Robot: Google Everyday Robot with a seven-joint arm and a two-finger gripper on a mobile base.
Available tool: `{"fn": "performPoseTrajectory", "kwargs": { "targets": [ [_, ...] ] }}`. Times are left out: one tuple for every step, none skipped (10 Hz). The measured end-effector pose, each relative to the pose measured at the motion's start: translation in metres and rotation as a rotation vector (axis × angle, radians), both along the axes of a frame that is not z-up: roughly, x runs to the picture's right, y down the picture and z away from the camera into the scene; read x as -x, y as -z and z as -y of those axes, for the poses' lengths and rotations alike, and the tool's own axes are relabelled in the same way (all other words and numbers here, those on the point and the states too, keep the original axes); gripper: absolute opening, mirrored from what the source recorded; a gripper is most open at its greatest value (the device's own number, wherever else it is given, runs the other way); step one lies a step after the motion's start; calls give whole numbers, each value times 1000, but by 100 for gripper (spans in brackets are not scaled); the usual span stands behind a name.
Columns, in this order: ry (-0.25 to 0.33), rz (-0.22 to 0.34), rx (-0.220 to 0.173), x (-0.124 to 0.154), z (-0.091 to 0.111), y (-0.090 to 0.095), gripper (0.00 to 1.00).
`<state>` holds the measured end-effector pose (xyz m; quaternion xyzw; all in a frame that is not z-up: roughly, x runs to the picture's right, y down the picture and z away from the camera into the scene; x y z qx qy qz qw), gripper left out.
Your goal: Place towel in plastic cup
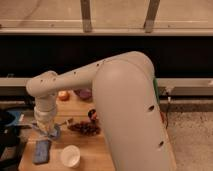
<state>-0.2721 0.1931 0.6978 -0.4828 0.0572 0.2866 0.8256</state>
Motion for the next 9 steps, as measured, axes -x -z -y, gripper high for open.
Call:
{"fn": "performPoseTrajectory", "kwargs": {
  "targets": [
    [8,-14,11,-2,-5,-5,0],
    [16,-25,20,-5,-8,-10,0],
    [25,-35,25,-6,-11,-14,0],
    [33,-41,26,-5,-13,-17,0],
    [36,-47,24,-5,-12,-19,0],
    [37,-54,19,-7,-10,-22,0],
    [38,-59,12,-9,-8,-24,0],
    [42,-62,6,-9,-6,-25,0],
    [45,-64,2,-8,-4,-26,0]
  ]
}}
